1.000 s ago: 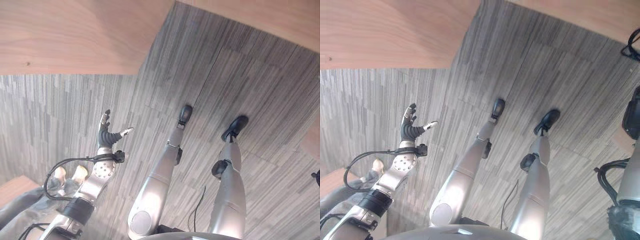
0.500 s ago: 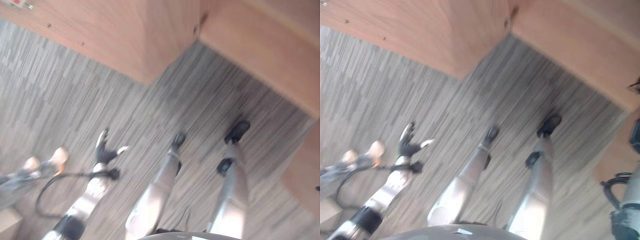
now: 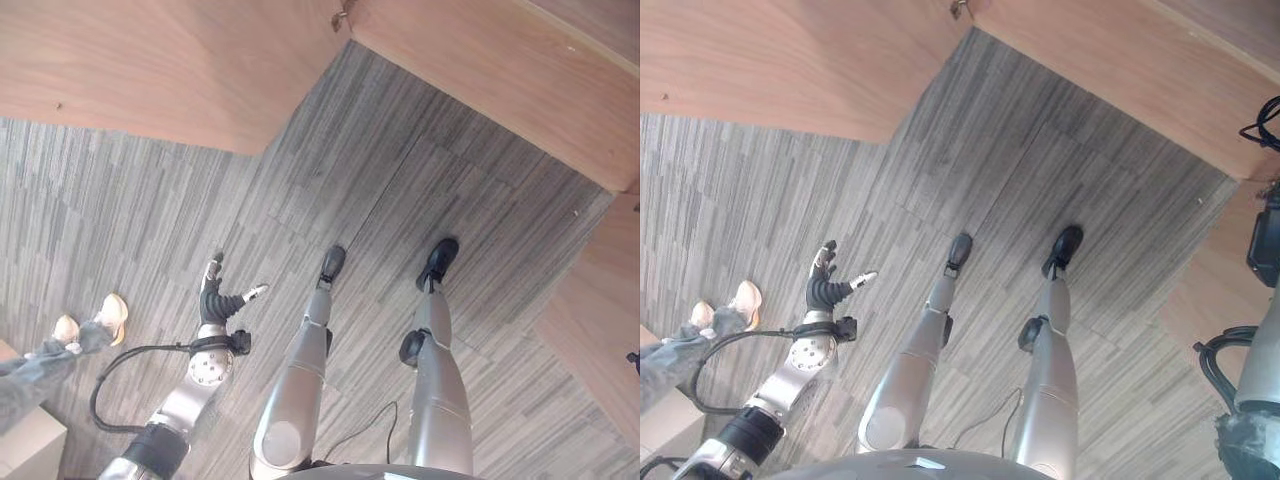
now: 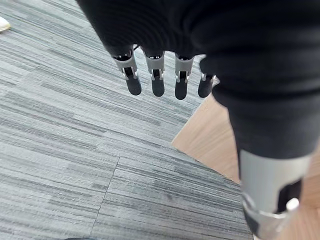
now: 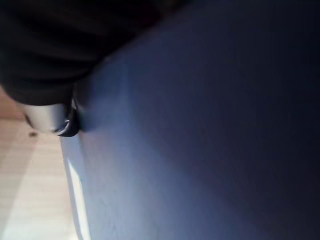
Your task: Put the empty folder in the office cabinet
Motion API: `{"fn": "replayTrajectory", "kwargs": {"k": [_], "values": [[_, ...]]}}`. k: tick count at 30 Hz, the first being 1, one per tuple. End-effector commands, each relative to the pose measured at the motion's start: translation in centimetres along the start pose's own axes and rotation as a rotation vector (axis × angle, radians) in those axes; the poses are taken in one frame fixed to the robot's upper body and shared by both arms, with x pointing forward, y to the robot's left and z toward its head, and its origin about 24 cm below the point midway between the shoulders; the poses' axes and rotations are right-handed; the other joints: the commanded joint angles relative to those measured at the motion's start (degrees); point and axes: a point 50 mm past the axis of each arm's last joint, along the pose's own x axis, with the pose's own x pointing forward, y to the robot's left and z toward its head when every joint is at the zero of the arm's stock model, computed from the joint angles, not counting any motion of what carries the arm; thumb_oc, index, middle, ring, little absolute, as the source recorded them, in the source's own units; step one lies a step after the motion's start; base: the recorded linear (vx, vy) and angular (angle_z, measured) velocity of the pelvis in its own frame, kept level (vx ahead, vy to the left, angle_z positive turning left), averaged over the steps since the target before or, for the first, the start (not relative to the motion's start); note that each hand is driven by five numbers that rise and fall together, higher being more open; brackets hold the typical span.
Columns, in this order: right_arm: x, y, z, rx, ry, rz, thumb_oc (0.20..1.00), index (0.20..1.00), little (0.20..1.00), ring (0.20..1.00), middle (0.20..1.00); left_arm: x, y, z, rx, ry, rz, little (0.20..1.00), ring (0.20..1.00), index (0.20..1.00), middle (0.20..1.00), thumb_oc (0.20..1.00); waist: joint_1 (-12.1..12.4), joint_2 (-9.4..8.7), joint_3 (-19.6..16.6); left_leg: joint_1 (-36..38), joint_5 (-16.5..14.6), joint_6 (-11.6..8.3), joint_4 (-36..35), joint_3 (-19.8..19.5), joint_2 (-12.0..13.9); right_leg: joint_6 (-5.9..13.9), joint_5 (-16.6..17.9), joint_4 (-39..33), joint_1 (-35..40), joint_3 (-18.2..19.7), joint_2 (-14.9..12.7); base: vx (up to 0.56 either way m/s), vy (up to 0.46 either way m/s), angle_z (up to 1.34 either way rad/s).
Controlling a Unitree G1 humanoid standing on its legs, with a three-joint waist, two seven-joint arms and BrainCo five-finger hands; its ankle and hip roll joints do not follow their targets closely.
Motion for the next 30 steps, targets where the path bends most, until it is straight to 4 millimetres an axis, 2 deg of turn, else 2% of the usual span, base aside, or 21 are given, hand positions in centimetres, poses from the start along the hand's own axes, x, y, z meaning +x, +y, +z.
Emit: {"fn": "replayTrajectory", "kwargs": {"k": [1,7,10,13,17,19,24,30], "values": [[-0.1,0.8,5.5,0.009,-0.228,0.02,0.2,0.2,0.2,0.2,0.2,0.3,-0.1,2.2,0.009,-0.108,0.003,1.0,1.0,1.0,1.0,1.0,1.7,4.7,1.57,8.87,-3.93,0.33,-4.4,-2.77,2.38,7.49,-10.44,2.4,0.62,-2.92,-0.15,0.0,0.035,-0.04],[0.3,-0.3,5.9,0.024,-0.225,-0.08,0.2,0.2,0.2,0.2,0.2,0.2,-0.4,2.1,0.004,-0.105,0.01,1.0,1.0,1.0,1.0,1.0,1.4,5.36,0.45,8.5,-3.51,-0.09,-4.4,-2.76,1.55,7.44,-10.53,1.02,1.58,-2.59,0.41,0.01,0.026,-0.04],[0.9,-1.4,6.0,0.057,-0.187,-0.16,0.2,0.2,0.2,0.2,0.2,0.1,-0.5,1.9,0.023,-0.1,0.006,1.0,1.0,1.0,1.0,1.0,1.28,6.32,-0.52,8.56,-3.35,-0.03,-4.4,-2.94,0.69,7.34,-10.75,0.55,2.33,-1.77,0.46,0.02,0.05,0.0],[0.9,-1.4,5.7,0.11,-0.144,-0.165,0.2,0.2,0.2,0.2,0.2,0.1,-0.5,2.0,0.027,-0.103,0.008,1.0,1.0,1.0,1.0,1.0,1.22,6.79,-1.07,8.36,-3.36,-0.22,-4.4,-3.07,0.25,7.37,-10.9,0.51,2.52,-1.25,0.25,0.02,0.018,0.01],[0.2,-0.1,5.7,0.192,-0.111,-0.106,0.2,0.2,0.2,0.2,0.2,0.2,-0.3,2.2,0.015,-0.112,0.015,1.0,1.0,1.0,1.0,1.0,1.38,7.57,-2.07,8.18,-3.54,-0.59,-4.4,-3.4,0.05,7.41,-12.18,0.58,2.54,-0.04,0.26,0.07,0.003,-0.01],[-0.7,1.2,5.9,0.215,-0.121,-0.053,0.2,0.2,0.2,0.2,0.2,0.1,-0.3,2.0,0.001,-0.104,0.017,1.0,1.0,1.0,1.0,1.0,1.78,8.03,-2.39,8.02,-3.35,-0.87,-4.4,-3.36,-0.09,7.24,-13.05,1.63,1.89,0.39,0.07,0.01,-0.002,-0.02],[-1.5,2.7,5.9,0.218,-0.109,0.028,0.2,0.2,0.2,0.2,0.2,0.2,-0.3,1.9,-0.012,-0.097,0.009,1.0,1.0,1.0,1.0,1.0,2.29,8.47,-2.92,8.05,-3.92,-1.02,-4.4,-3.21,0.18,7.02,-14.47,4.12,0.4,0.85,-0.22,0.03,0.003,-0.06],[-2.8,5.2,6.2,0.183,-0.092,0.253,0.2,0.2,0.2,0.2,0.2,0.3,0.1,2.2,-0.039,-0.113,-0.002,1.0,1.0,1.0,1.0,1.0,2.45,8.36,-3.02,7.95,-3.97,-1.08,-4.4,-3.09,0.67,6.74,-16.28,8.72,-2.63,1.92,-0.74,0.0,0.0,-0.01]]}}
